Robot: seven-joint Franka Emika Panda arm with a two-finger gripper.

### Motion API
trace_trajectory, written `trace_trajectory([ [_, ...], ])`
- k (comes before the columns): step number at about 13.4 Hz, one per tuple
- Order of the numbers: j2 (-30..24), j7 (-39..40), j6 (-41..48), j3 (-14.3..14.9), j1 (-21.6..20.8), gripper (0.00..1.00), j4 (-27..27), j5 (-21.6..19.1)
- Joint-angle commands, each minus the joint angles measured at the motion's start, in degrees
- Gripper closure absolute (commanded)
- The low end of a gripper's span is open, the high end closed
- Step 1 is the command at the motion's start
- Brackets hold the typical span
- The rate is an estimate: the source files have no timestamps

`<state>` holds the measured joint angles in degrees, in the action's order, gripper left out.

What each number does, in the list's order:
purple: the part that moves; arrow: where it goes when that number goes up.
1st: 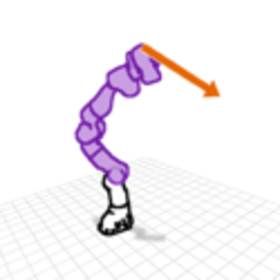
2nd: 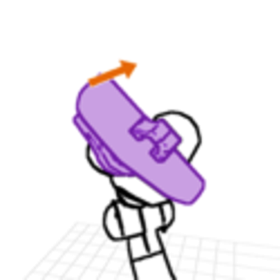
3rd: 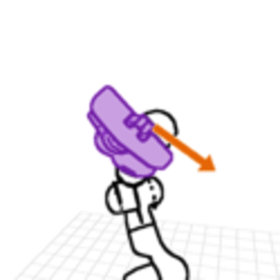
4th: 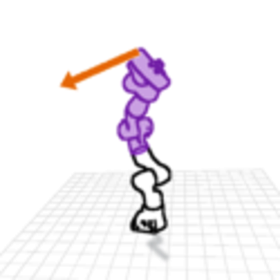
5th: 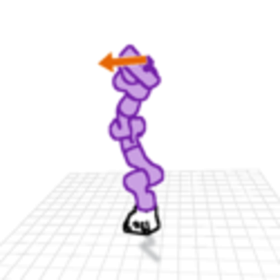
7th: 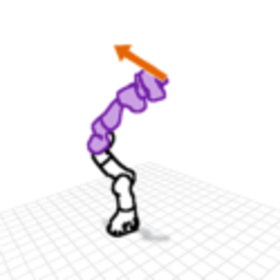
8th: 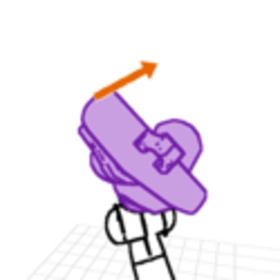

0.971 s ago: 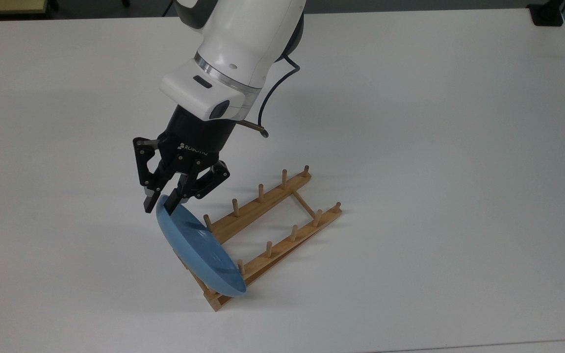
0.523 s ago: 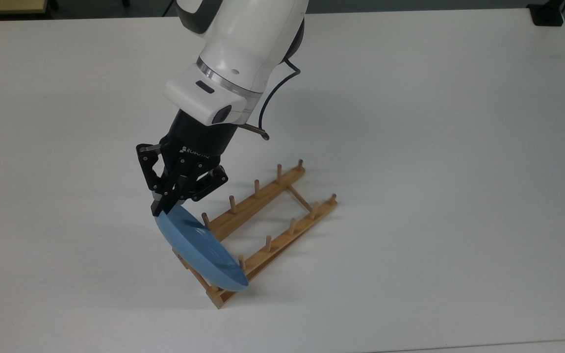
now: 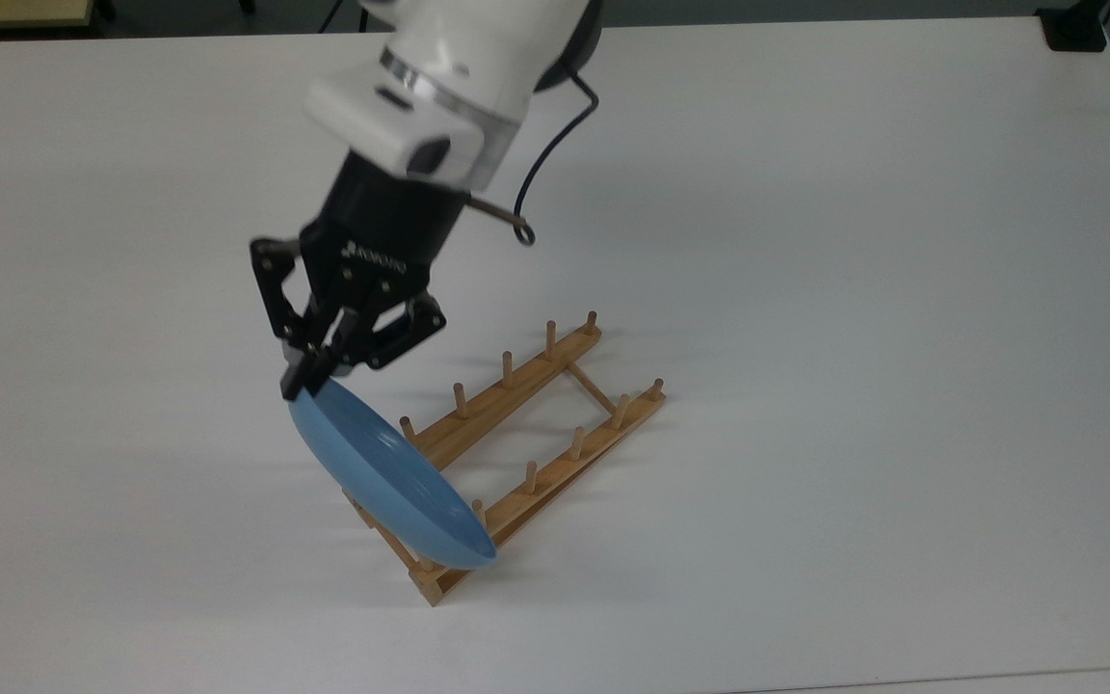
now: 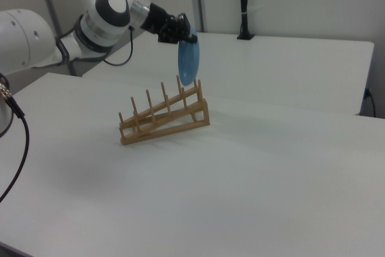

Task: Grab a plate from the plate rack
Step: 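Lift the blue plate up out of the rack and swing it aside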

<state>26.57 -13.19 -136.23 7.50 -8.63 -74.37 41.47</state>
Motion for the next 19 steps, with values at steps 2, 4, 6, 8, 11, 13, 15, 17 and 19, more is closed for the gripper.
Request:
trace_trajectory([
  [2, -5.2, -8.7, -2.8, 0.2, 0.7, 1.0, -2.2, 1.1],
  [4, -6.5, -15.4, -3.6, 0.2, 0.8, 1.0, -2.4, 0.7],
  [6, -8.0, -17.4, -3.6, -0.9, 1.5, 1.0, -2.8, -2.8],
  [8, -10.2, -16.4, -3.5, -1.8, 2.7, 1.0, -5.7, -12.9],
  [11, -14.3, -10.6, -2.7, -1.8, 4.1, 1.0, -12.1, -32.3],
  [13, -16.6, -4.0, 1.2, -1.1, 5.4, 1.0, -15.8, -43.5],
  [15, -17.7, 10.5, 17.9, 2.3, 6.3, 1.0, -16.3, -55.5],
  [17, -17.9, 21.1, 31.1, 5.8, 6.3, 1.0, -16.4, -61.2],
  [19, -17.7, 27.6, 41.5, 6.6, 6.3, 1.0, -17.6, -61.1],
])
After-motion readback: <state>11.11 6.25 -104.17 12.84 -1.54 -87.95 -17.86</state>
